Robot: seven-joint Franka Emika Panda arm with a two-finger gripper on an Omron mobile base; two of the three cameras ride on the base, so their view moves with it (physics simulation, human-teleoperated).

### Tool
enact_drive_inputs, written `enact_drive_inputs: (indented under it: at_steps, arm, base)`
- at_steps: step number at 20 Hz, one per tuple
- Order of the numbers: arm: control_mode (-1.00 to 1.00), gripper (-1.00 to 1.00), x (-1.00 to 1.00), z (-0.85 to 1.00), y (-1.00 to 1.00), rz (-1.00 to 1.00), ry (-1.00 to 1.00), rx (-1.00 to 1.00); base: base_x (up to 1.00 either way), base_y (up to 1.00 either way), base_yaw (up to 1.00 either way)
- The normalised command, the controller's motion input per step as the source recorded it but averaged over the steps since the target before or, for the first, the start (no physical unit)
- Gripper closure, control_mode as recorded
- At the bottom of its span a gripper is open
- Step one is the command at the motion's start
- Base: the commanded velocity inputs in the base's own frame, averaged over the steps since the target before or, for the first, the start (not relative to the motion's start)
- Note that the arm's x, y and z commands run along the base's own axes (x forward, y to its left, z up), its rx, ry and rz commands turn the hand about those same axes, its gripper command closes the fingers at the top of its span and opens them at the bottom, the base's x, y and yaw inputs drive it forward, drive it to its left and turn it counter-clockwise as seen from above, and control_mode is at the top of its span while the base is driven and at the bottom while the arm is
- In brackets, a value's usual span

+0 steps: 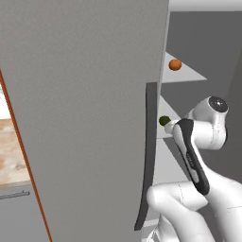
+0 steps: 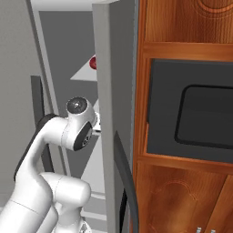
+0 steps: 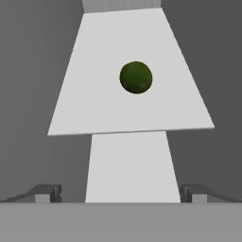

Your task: Take the pear, tangerine, and lime from the freezer and place them in the bowl on the counter.

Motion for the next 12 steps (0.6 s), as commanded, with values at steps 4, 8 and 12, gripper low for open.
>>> enact_drive_inputs:
  at_steps: [4,8,12]
  arm:
    - [-1.00,-1.00,0.63,0.00,-0.04,0.00,0.00,0.01]
    - [-1.00,-1.00,0.65,0.00,-0.20,0.00,0.00,0.05]
    - [-1.00,-1.00,0.56,0.00,-0.13,0.00,0.00,0.03]
  base:
    - [0.00,0.00,0.00]
    - [0.00,0.00,0.00]
    - [0.00,0.00,0.00]
